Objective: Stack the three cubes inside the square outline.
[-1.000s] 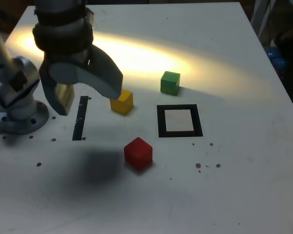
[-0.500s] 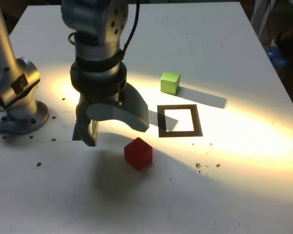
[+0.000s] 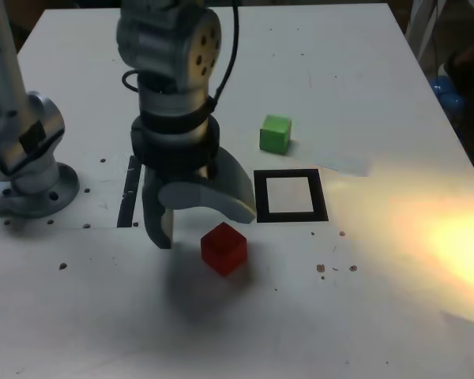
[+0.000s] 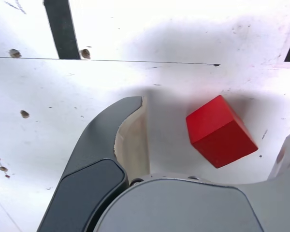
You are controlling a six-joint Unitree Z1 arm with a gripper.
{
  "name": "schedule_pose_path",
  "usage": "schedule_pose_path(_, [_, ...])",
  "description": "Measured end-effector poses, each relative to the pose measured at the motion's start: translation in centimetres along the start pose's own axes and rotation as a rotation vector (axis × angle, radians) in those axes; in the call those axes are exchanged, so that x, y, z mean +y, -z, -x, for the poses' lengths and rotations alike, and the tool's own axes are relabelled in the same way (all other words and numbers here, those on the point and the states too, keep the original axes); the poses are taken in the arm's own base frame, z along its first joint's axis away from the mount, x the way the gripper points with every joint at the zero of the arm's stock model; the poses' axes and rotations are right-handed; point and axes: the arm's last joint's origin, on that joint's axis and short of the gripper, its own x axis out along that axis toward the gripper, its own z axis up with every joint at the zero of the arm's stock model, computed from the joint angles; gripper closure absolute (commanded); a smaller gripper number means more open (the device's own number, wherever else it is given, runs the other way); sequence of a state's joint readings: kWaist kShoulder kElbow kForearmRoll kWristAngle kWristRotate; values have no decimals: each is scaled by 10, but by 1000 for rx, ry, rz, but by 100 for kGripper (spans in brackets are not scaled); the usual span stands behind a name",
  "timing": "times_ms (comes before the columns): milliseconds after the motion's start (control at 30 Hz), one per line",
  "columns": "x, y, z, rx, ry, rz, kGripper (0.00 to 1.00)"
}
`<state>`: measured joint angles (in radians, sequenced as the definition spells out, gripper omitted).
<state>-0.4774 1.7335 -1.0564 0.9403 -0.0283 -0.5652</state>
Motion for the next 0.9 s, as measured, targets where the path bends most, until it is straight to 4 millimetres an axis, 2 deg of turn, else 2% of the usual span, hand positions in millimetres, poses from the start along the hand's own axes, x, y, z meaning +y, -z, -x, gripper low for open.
schedule_pose_path(200, [-16, -15, -8, 18, -15, -8, 7])
schedule_pose_path(467, [-19, -20, -14, 33, -25, 1, 14])
schedule_pose_path(900, [-24, -30, -23, 14, -52, 30, 18])
